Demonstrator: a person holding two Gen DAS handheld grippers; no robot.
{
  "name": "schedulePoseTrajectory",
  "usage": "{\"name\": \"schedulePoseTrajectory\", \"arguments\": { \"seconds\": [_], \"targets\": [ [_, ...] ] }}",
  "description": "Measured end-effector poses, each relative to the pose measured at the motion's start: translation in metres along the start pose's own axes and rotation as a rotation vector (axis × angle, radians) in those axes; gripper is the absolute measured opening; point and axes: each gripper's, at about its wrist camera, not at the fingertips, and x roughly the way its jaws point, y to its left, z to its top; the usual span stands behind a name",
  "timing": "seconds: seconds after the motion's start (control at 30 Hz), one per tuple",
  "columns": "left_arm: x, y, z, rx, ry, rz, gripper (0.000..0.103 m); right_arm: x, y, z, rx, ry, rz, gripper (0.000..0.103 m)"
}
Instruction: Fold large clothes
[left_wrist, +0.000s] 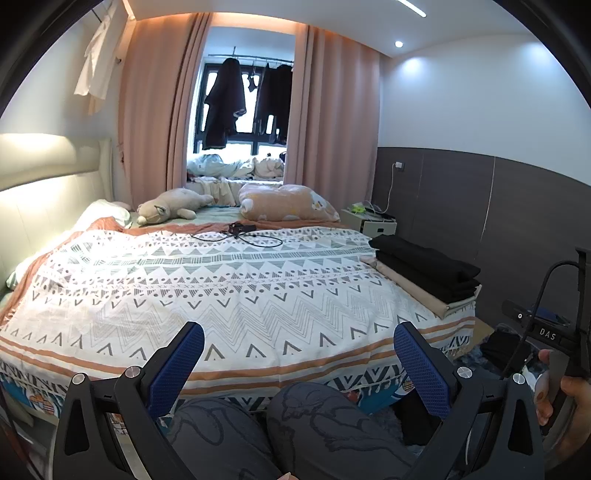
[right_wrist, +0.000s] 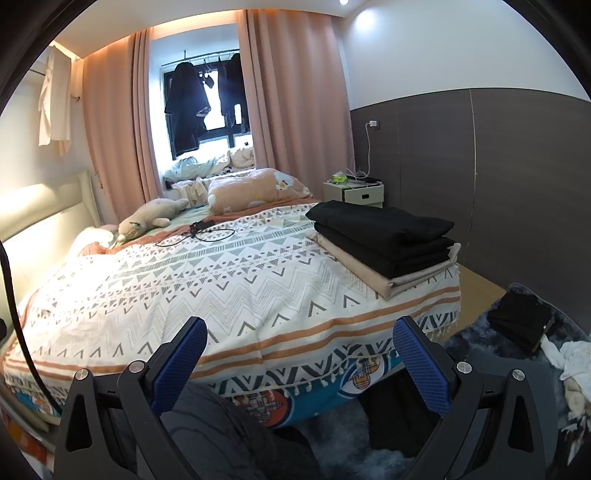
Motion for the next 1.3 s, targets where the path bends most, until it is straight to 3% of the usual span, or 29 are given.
{"name": "schedulePoseTrajectory", "arguments": {
  "seconds": [1.3],
  "targets": [
    [-0.029, 0.007, -0.002, 0.007, -0.051, 0.005, 0.103, -0.015, 0.0, 0.004, 0.006, -0.009, 0.002, 0.101]
  ]
}}
